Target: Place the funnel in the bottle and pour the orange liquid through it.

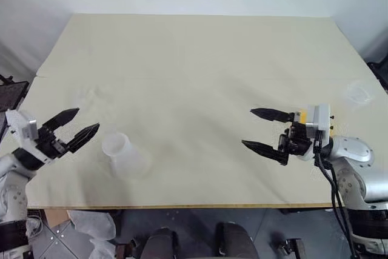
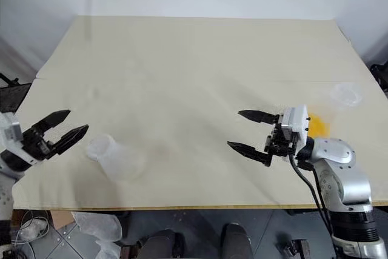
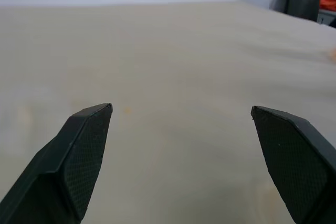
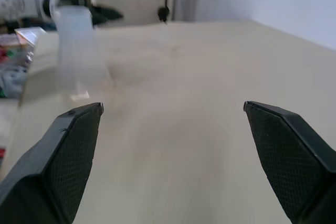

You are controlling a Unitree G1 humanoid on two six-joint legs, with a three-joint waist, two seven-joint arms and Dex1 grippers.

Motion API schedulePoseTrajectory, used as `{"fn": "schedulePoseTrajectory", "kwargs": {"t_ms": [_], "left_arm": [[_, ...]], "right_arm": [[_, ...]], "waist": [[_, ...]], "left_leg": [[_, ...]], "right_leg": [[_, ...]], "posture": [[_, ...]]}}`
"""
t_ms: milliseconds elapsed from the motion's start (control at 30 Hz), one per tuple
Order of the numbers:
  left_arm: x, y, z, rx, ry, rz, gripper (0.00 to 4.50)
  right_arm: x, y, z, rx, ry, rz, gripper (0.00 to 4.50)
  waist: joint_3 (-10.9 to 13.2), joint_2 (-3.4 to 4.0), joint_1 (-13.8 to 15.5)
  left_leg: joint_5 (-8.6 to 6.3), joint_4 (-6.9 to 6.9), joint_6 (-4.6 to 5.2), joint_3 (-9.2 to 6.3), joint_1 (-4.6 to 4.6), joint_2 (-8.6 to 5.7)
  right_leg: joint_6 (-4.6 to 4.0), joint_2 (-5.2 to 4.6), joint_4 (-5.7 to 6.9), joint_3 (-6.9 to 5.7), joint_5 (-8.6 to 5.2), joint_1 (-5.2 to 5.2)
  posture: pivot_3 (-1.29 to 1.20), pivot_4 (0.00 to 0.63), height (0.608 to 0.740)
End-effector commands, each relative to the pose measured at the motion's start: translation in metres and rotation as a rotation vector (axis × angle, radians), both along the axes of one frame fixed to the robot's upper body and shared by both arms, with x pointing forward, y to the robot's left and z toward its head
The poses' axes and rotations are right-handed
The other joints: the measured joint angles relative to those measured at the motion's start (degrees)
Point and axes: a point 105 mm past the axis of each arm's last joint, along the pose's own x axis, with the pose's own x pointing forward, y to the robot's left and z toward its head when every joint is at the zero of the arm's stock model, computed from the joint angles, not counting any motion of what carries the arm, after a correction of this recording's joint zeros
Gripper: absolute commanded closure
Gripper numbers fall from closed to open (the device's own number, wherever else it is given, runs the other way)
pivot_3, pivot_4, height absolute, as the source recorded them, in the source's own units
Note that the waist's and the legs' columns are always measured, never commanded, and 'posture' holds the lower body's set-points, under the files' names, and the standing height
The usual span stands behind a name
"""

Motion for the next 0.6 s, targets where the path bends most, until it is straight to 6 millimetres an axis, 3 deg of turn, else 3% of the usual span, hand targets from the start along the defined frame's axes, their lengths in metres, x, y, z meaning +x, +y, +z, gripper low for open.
{"fn": "schedulePoseTrajectory", "kwargs": {"t_ms": [33, 233, 333, 467, 600], "left_arm": [[-0.026, 0.008, 0.003, -0.03, 0.007, -0.006, 0.0], [-0.053, -0.004, 0.008, -0.115, 0.13, -0.13, 0.0], [-0.063, -0.021, 0.021, 0.024, 0.11, -0.216, 0.0], [-0.062, -0.041, 0.031, 0.09, 0.081, -0.312, 0.0], [-0.056, -0.063, 0.025, 0.13, 0.084, -0.41, 0.0]], "right_arm": [[-0.014, 0.016, 0.012, -0.01, -0.048, 0.095, 0.01], [-0.018, 0.022, 0.009, -0.066, -0.055, 0.158, 0.01], [-0.016, 0.013, -0.001, -0.106, -0.028, 0.151, 0.01], [-0.013, 0.002, -0.012, -0.142, 0.01, 0.125, 0.01], [-0.011, -0.007, -0.019, -0.157, 0.028, 0.097, 0.01]], "waist": [[0.0, -0.01, 0.07], [0.02, -0.06, 0.76], [0.02, -0.06, 0.93], [0.02, -0.05, 1.41], [0.02, -0.05, 1.35]], "left_leg": [[0.0, 0.01, 0.0, -0.04, -0.03, 0.0], [-0.01, 0.03, 0.01, -0.06, -0.02, 0.01], [-0.01, 0.03, 0.01, -0.04, -0.01, 0.02], [-0.01, 0.02, 0.02, -0.02, -0.02, -0.02], [-0.01, 0.0, 0.02, 0.05, -0.02, -0.03]], "right_leg": [[0.0, 0.0, 0.0, -0.01, 0.0, 0.0], [0.0, -0.02, -0.03, 0.03, 0.0, 0.04], [0.0, -0.02, -0.05, 0.07, 0.0, 0.04], [0.0, -0.02, -0.11, 0.08, 0.0, 0.06], [0.0, 0.0, -0.15, 0.09, 0.0, 0.06]], "posture": [[0.0, 0.15, 0.74], [0.0, 0.15, 0.74], [0.0, 0.15, 0.74], [0.0, 0.15, 0.74], [0.0, 0.15, 0.74]]}}
